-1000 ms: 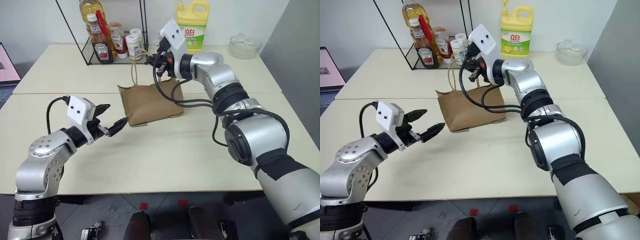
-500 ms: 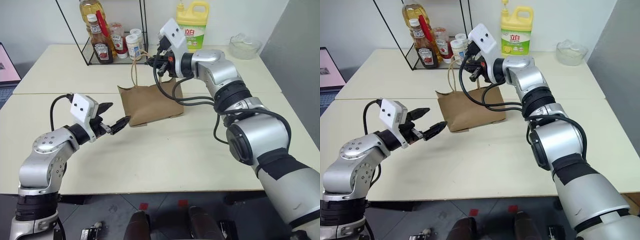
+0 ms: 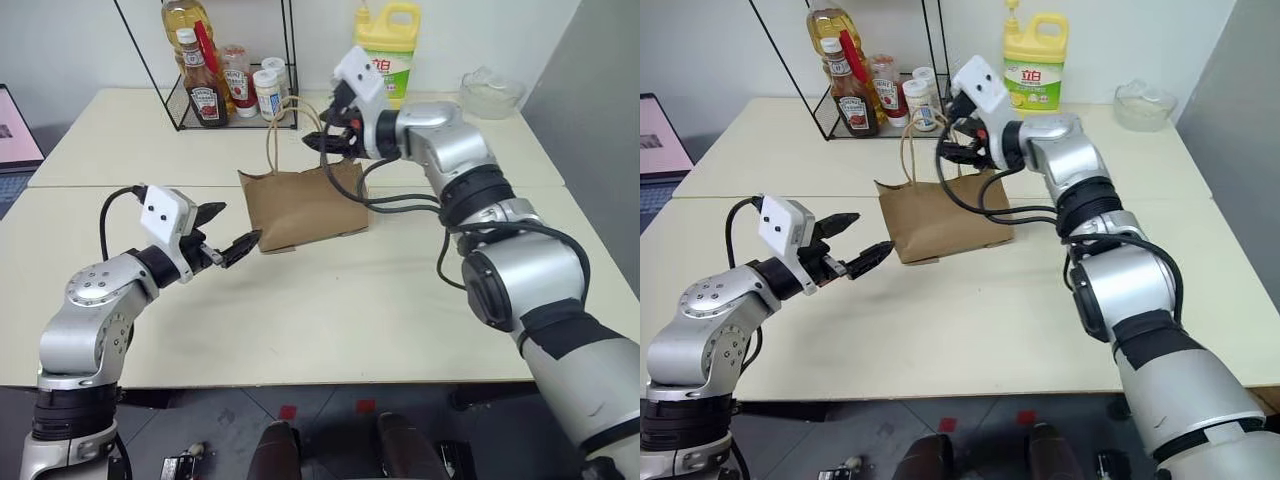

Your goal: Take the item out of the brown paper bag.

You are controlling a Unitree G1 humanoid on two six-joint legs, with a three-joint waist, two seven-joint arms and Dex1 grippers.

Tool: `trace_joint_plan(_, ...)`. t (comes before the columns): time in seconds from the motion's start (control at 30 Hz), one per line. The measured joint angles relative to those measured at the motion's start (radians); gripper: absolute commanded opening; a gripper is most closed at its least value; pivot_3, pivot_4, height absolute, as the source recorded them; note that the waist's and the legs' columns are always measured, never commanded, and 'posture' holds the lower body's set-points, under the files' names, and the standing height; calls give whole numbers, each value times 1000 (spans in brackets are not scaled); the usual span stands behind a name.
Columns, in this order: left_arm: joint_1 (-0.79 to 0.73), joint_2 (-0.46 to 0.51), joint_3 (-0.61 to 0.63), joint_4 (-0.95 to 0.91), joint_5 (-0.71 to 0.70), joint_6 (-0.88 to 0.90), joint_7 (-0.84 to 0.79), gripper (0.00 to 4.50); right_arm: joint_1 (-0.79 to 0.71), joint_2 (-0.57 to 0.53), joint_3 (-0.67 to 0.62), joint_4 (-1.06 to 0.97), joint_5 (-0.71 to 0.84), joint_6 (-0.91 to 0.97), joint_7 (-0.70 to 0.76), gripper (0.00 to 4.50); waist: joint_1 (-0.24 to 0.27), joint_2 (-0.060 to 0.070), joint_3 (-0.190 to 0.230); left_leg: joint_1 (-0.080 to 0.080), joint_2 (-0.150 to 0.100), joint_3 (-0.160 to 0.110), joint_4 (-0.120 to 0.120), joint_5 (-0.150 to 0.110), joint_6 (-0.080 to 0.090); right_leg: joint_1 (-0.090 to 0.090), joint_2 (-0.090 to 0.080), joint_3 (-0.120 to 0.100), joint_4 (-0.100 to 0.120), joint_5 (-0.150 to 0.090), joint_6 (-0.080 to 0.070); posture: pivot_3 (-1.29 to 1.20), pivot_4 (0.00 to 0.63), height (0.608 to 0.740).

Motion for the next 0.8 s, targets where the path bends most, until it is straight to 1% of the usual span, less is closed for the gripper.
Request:
trace_joint_plan(0.07,-9,0,-2,-5,-1,2,3,4500,103,-65,2,-182,18,67,44,2711,4,0,0,0,0,-2,0,0,0,1,0,-2,0,0,0,0,150,740)
trace_joint_plan(0.2,-54,12,1,2,-10,7,-10,4500,373,-222,8,-650,78,272,115,2711,7,0,0,-2,0,-3,0,0,0,0,0,-3,0,0,0,0,150,740)
trace_joint_plan(0.23,-66,22,5,5,-13,7,-14,4317,433,-254,8,-754,103,327,130,2733,7,0,0,-2,0,-3,0,0,1,1,0,-3,0,0,0,0,150,740)
trace_joint_plan(0.27,-81,32,6,12,-15,7,-22,4115,485,-284,5,-852,134,381,143,2739,5,0,0,-1,0,-3,0,-1,2,0,0,-3,0,0,0,0,150,740)
trace_joint_plan(0.33,-133,51,8,53,-22,6,-48,3635,614,-339,-49,-1101,243,521,158,2739,4,0,0,-1,0,-4,0,-2,3,1,1,-3,0,0,0,0,150,740)
trace_joint_plan(0.4,-198,81,16,136,-14,-5,-60,2961,705,-358,-112,-1317,350,658,137,2739,0,0,0,-1,0,-5,0,-2,4,1,1,-3,0,0,0,0,150,740)
trace_joint_plan(0.53,-336,93,-1,311,35,-71,-78,1713,753,-328,-179,-1520,447,803,20,2739,1,0,0,2,0,-7,1,0,5,4,2,-5,1,0,0,0,150,740)
trace_joint_plan(0.6,-409,101,-23,422,77,-113,-89,1019,792,-303,-184,-1583,484,855,-44,2739,2,0,0,2,-1,-8,1,0,5,5,1,-6,1,0,0,0,150,740)
trace_joint_plan(0.7,-514,96,-85,578,153,-197,-99,53,819,-288,-183,-1622,508,893,-119,2739,7,0,0,1,-1,-8,1,0,5,5,1,-6,0,0,0,0,150,740)
trace_joint_plan(0.8,-634,74,-144,757,233,-300,-97,19,840,-280,-184,-1659,535,916,-177,2739,16,0,0,0,-1,-9,1,0,4,5,1,-8,-1,0,0,0,150,740)
